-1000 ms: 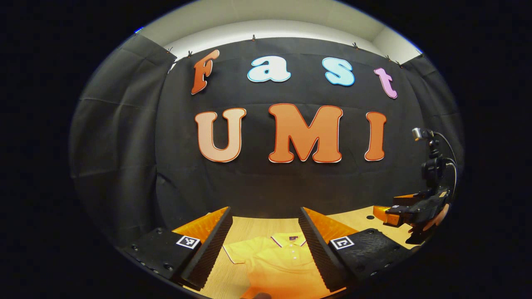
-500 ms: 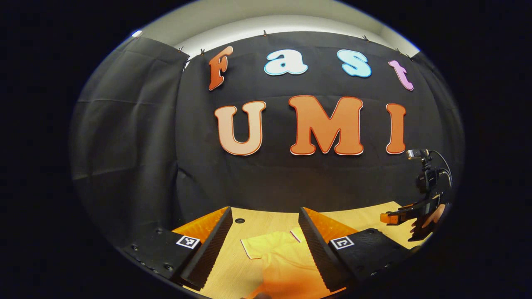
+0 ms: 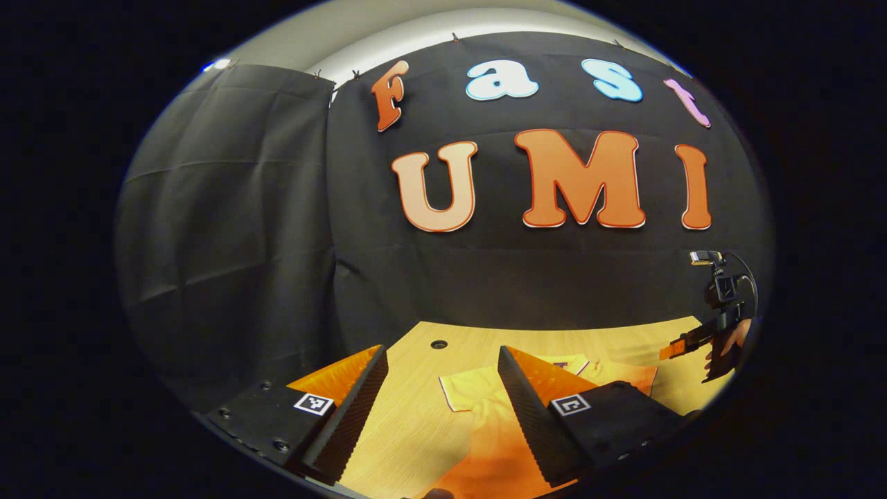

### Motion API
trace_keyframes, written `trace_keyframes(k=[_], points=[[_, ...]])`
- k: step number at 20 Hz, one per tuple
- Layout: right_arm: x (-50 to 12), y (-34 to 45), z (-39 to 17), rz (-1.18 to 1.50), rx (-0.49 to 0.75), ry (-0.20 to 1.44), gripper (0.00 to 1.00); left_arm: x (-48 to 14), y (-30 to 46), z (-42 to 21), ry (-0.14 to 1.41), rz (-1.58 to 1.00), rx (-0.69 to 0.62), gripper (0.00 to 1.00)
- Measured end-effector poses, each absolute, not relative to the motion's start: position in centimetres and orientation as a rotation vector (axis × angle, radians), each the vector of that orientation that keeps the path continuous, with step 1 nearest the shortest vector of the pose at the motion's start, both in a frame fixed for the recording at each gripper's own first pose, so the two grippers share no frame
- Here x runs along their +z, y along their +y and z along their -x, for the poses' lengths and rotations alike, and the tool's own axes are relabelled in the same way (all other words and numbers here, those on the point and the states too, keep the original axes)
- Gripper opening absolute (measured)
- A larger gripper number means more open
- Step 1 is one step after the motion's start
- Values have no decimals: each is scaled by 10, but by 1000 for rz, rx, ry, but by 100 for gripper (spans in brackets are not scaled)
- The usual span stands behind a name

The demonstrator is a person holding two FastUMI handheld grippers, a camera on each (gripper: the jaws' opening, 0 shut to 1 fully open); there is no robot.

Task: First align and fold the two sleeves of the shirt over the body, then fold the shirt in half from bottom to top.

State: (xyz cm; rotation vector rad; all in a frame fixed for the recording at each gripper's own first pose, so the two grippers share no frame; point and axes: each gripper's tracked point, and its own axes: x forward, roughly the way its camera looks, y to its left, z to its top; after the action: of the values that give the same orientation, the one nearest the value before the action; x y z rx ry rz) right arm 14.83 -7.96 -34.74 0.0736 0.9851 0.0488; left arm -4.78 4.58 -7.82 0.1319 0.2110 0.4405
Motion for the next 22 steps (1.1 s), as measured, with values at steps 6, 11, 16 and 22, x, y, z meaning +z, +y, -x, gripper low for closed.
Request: trace_keyframes(k=[6, 11, 16, 22], points=[[-395, -87, -159, -93, 33, 1154, 82, -93, 64, 60, 267, -132, 518, 99], [-421, -90, -166, -85, 33, 1253, 82, -94, 74, 66, 280, -136, 565, 98], [-445, -90, -167, -41, 39, 1333, 76, -100, 81, 73, 293, -113, 589, 98], [-466, -87, -160, -54, 36, 1434, 55, -106, 87, 80, 309, -95, 621, 98]])
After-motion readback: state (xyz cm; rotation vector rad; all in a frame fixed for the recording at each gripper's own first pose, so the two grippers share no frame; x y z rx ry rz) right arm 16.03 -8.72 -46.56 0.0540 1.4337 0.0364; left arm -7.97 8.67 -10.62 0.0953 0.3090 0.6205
